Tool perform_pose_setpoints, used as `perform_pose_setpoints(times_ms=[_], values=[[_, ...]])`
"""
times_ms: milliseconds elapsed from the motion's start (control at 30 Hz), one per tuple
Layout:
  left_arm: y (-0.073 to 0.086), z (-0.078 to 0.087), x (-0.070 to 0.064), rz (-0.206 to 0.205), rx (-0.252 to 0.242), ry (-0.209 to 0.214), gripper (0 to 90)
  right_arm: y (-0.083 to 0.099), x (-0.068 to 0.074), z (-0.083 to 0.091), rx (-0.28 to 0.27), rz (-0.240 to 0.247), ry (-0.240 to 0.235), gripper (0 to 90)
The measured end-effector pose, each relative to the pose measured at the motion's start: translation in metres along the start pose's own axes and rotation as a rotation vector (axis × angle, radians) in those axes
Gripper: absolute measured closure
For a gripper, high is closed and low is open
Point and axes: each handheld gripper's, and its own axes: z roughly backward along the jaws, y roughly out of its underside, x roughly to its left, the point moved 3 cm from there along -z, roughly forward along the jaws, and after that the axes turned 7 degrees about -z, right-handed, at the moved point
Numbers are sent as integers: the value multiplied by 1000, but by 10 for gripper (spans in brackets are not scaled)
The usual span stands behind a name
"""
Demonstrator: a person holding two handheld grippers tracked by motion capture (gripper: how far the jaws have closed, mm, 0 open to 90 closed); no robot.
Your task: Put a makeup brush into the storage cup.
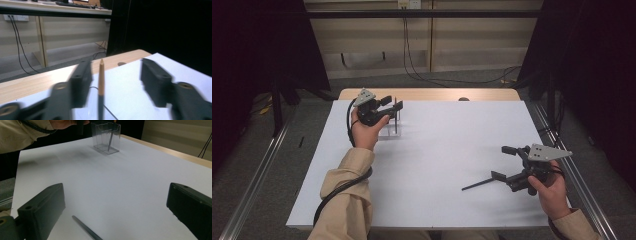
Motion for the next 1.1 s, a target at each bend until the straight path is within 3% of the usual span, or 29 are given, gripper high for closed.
perform_pose_setpoints(times_ms=[100, 267, 600, 1100], values=[[-1, 5, -1, 2, -14, 2, 267, 0, 0, 0, 4, 4, -3, 11], [-4, 11, -5, -14, -16, 20, 206, 0, 1, -1, 6, 5, -1, 11], [-7, 22, -14, -44, -29, 67, 144, 0, 1, -2, 8, 6, -1, 11], [1, 35, -24, -28, -30, 135, 53, 0, 2, -2, 12, 8, -4, 11]])
